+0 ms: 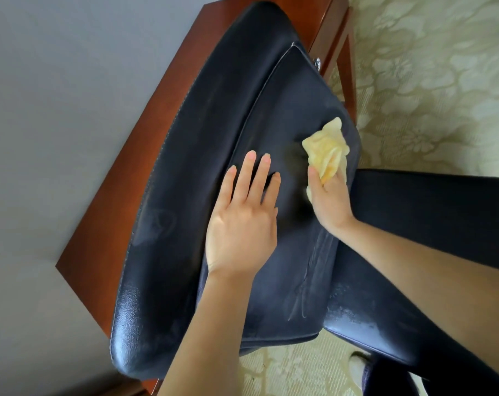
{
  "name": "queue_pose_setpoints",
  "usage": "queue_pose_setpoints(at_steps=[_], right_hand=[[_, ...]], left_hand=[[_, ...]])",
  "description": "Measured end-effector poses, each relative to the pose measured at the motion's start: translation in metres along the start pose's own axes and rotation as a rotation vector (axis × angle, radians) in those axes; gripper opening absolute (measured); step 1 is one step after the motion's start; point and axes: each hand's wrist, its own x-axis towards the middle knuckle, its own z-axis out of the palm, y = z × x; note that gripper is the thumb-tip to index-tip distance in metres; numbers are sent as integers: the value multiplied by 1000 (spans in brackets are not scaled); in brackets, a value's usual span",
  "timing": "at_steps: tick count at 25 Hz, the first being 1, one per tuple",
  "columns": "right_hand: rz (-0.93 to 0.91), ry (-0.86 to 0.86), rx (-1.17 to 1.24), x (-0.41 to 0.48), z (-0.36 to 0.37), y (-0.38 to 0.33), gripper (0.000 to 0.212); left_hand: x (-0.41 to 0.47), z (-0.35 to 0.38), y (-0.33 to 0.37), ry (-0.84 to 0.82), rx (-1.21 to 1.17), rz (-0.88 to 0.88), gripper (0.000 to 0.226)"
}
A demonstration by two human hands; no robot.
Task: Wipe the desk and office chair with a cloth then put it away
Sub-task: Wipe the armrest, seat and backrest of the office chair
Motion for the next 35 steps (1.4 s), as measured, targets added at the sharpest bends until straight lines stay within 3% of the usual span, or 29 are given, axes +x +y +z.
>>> queue_pose_setpoints(at_steps=[4, 7, 10, 12, 14, 18, 23, 25, 27, 30, 35], right_hand=[[-175, -144, -219, -27, -15, 6, 50], [-353, -295, -663, -30, -45, 1, 57], [-616, -303, -966, -34, -73, -15, 72], [-647, -313, -1033, -35, -91, -30, 66], [-594, -318, -1042, -35, -108, -46, 61], [-461, -321, -963, -38, -143, -79, 57], [-553, -427, -942, -40, -197, -114, 51], [-601, -527, -976, -36, -225, -122, 51], [-667, -670, -948, -36, -259, -130, 51], [-673, -853, -858, -36, -311, -134, 60], [-395, -1278, -782, -28, -364, -158, 81]], left_hand=[[7, 3, -3, 3, 3, 25, 49], [12, 8, -5, 7, -25, 51, 50], [22, 12, -9, 6, -72, 77, 51], [31, 13, -13, -12, -115, 118, 49], [36, 9, -9, -9, -259, 93, 46], [18, -25, 49, -67, -939, -152, 47], [4, -97, 130, -470, -2018, -746, 56], [9, -118, 147, -405, -2329, -817, 41], [15, -148, 170, -215, -2441, -827, 32], [24, -191, 212, -91, -2399, -927, 23], [22, -226, 240, 5, -2364, -1067, 23]])
